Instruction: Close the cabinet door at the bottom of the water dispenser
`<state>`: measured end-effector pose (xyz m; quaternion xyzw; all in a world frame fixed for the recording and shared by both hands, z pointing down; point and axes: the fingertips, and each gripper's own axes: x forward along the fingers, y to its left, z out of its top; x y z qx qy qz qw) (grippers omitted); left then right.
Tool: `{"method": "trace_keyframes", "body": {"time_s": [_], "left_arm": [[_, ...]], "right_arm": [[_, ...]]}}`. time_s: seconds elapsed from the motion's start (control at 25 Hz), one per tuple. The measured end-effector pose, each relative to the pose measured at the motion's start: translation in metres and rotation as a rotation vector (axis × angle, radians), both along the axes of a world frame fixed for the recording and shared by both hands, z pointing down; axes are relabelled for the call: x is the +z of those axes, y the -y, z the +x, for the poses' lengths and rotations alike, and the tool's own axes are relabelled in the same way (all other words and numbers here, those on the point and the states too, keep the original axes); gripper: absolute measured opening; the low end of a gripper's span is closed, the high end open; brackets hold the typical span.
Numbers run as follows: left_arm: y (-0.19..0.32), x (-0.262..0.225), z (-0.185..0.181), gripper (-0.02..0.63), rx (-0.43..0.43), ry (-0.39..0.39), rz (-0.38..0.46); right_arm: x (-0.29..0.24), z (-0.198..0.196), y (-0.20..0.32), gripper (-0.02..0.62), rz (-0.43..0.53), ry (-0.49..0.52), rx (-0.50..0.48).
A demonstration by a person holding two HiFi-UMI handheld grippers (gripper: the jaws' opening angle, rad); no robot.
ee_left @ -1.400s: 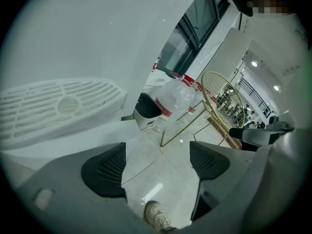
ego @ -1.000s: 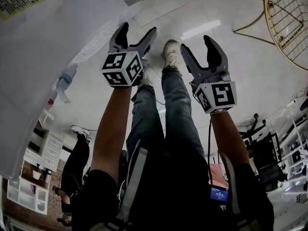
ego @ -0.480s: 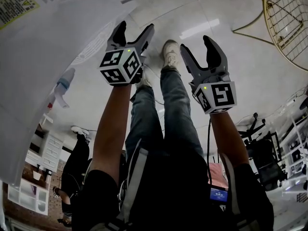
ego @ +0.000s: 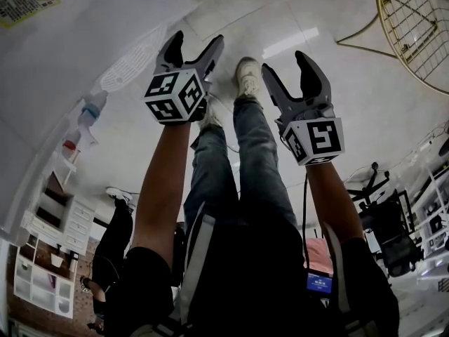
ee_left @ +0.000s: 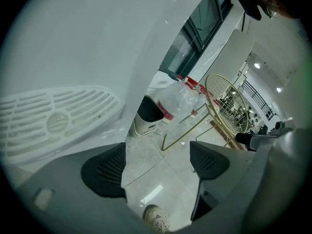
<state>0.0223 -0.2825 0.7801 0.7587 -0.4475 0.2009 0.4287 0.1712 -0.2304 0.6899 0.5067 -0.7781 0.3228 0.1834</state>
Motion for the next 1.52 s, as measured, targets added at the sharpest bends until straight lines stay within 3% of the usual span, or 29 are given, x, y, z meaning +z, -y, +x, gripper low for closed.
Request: {"method": "trace_keyframes", "body": {"time_s": [0.32, 0.72, 1.16, 1.24, 1.52], "left_arm": [[-0.016, -0.056, 0.010, 0.423, 0.080, -0.062, 0.099], [-0.070, -0.184, -0.009, 0.420, 0.151, -0.173, 0.255], [-0.101, -0.382, -0.045, 0.420, 0.188, -0.233, 0.479], [-0.107, -0.417, -0.058, 0.390, 0.181, -0.236, 0.522], [-0.135, -0.502, -0.104, 0.368, 0.153, -0.207, 0.594]], "right_arm": [[-0.040, 0.000, -0.033, 0.301, 0.053, -0.034, 0.072], [-0.136, -0.012, -0.101, 0.293, 0.158, -0.026, 0.194], [-0.295, -0.053, -0.128, 0.292, 0.367, -0.021, 0.146], [-0.320, -0.062, -0.131, 0.291, 0.394, -0.031, 0.127], [-0.397, -0.098, -0.142, 0.262, 0.461, -0.034, 0.053]]}}
